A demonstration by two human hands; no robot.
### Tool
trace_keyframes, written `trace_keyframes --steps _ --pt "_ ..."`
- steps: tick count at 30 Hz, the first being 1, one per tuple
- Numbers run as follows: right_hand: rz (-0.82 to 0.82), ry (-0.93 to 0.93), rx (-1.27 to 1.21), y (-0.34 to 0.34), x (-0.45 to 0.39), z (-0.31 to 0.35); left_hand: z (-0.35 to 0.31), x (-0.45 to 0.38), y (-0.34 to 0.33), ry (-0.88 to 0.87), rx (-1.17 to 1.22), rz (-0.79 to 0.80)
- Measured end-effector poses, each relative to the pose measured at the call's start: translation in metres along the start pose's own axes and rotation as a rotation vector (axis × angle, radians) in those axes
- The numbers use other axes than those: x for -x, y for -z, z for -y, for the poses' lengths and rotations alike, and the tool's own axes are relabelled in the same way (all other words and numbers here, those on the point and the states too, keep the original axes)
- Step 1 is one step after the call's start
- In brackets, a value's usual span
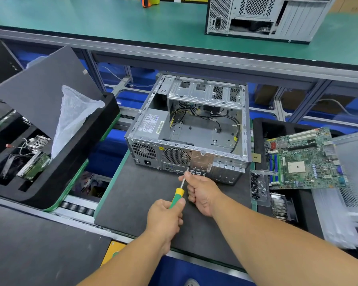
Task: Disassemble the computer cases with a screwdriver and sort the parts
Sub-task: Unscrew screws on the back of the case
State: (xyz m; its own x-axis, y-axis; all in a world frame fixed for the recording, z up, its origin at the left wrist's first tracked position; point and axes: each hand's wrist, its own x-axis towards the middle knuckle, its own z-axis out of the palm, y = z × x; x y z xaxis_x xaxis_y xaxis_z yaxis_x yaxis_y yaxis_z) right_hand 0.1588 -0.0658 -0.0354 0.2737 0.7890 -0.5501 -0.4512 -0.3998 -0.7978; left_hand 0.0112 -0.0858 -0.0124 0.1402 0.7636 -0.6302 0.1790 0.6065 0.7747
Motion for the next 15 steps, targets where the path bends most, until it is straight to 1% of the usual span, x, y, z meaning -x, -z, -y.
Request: trace_keyframes --steps 2,3,4,7,8,9,10,11,14,15 --pt "0.004 0.005 -0.009 0.000 -0.001 -0.001 -0.002 -0.002 0.002 0.004 -0.034 -0.021" --pt "0.004 0.005 -0.009 0.000 -0.001 -0.001 -0.003 -0.001 0.003 0.039 -0.027 0.008" --pt "0.003 0.004 -0.008 0.000 -0.001 -0.002 -0.005 -0.001 0.005 0.104 0.013 0.061" --pt "0.002 0.001 -0.010 0.001 -0.002 -0.002 -0.009 0.002 0.009 0.366 0.269 0.276" --pt "0.003 0.000 -0.009 0.001 -0.001 -0.002 -0.010 0.003 0.009 0.401 0.308 0.315" --pt "0.004 0.000 -0.008 0.001 -0.001 -0.001 -0.011 0.003 0.009 0.399 0.297 0.325" --pt "0.007 0.000 -0.007 0.001 -0.001 -0.001 -0.012 0.003 0.009 0.352 0.235 0.297" --pt "0.009 0.001 -0.008 0.001 -0.001 -0.001 -0.010 0.002 0.008 0.252 0.128 0.232" --pt "0.006 0.000 -0.015 0.001 0.000 0.000 -0.003 0.001 0.007 -0.125 -0.264 -0.022" --pt "0.007 -0.001 -0.017 0.000 0.000 0.000 0.000 0.000 0.006 -0.197 -0.323 -0.084"
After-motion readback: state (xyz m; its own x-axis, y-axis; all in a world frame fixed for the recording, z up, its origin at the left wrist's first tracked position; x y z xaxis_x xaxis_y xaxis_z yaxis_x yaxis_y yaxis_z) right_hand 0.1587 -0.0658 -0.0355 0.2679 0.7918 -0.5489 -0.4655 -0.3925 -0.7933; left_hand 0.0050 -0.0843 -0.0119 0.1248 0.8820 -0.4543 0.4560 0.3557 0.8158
